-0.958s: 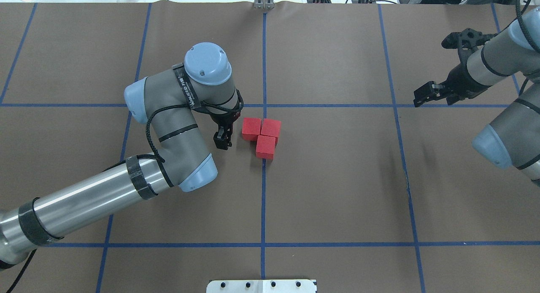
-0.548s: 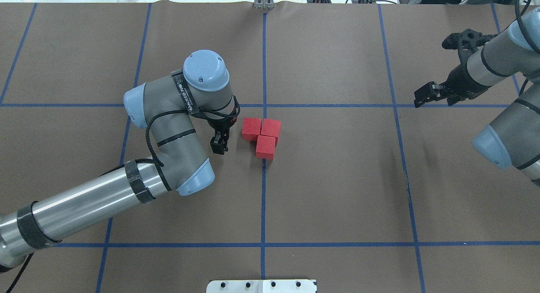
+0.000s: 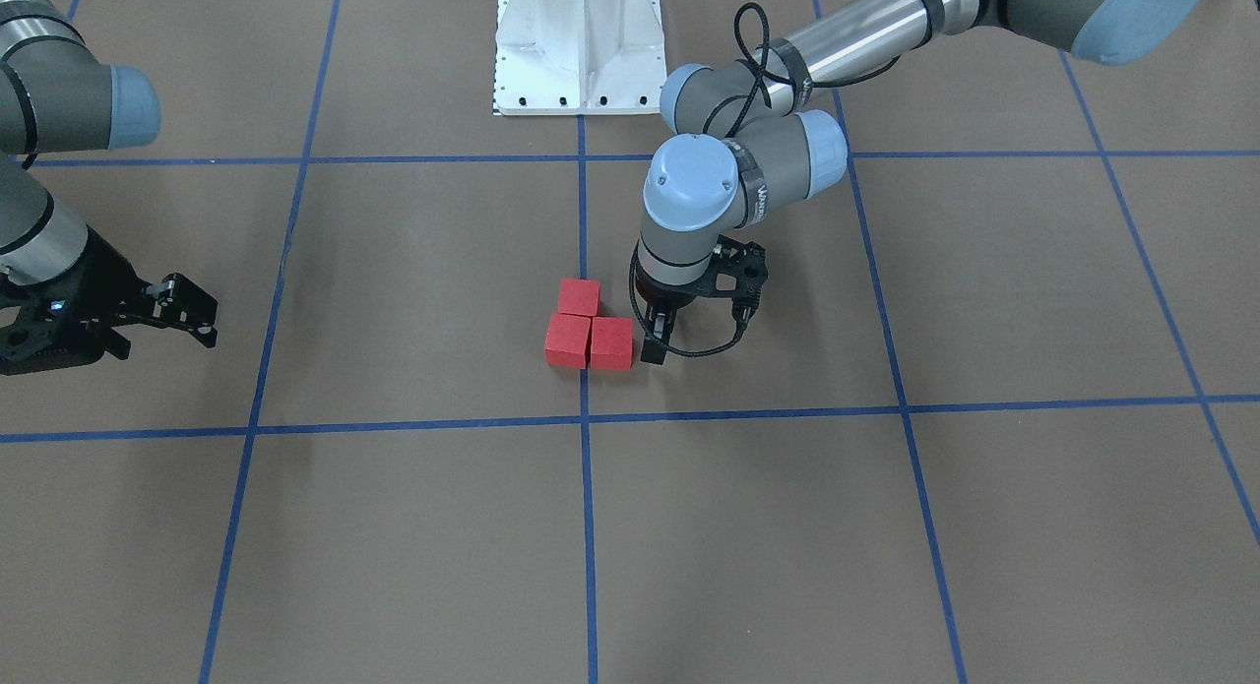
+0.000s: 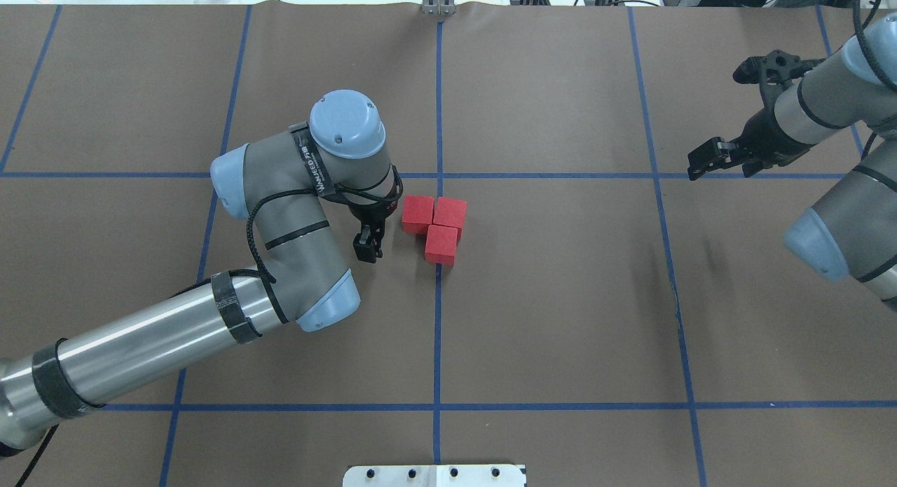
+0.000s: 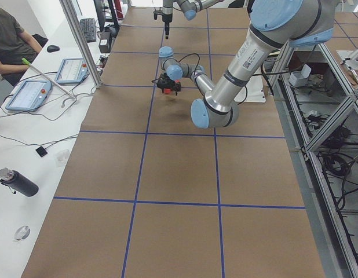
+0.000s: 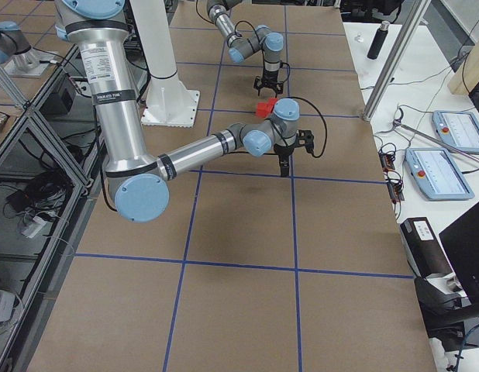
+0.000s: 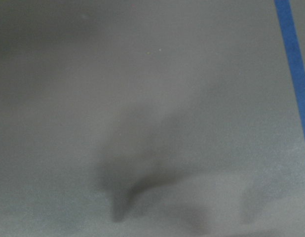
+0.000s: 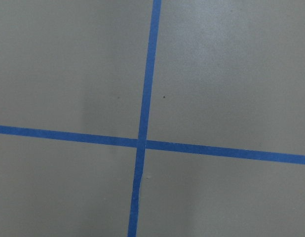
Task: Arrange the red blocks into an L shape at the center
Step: 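Release the cube with the left gripper and nudge it into place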
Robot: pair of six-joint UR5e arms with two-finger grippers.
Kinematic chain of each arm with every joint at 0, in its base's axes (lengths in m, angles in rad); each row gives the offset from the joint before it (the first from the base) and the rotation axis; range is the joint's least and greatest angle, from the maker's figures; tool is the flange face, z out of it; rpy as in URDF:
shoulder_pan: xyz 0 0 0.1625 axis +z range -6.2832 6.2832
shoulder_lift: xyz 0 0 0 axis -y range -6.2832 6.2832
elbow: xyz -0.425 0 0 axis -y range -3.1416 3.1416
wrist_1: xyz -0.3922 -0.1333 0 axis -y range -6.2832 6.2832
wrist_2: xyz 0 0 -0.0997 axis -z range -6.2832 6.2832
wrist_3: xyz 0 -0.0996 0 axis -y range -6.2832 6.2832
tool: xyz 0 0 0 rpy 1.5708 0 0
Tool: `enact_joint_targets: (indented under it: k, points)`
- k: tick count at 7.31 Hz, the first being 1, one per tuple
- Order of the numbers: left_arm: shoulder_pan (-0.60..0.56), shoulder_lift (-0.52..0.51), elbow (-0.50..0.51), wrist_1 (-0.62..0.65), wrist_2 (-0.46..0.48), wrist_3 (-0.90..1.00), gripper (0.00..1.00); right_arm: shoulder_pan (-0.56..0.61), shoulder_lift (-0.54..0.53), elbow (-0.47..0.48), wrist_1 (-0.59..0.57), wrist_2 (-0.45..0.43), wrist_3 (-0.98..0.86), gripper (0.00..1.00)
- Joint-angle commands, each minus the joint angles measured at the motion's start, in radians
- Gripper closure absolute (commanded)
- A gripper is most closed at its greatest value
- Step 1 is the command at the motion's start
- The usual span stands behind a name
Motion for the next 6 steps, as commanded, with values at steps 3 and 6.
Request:
enact_joint_targets:
  k: [3,6]
  points:
    - [0.007,-0.006,0.001,-0.004,-0.002,0.000,0.00,-0.001,-0.001,0.001,-0.001,0.000,0.000,0.01]
    - [0.009,-0.014,0.000,-0.003,-0.002,0.000,0.00,-0.001,-0.001,0.001,-0.001,0.000,0.000,0.01]
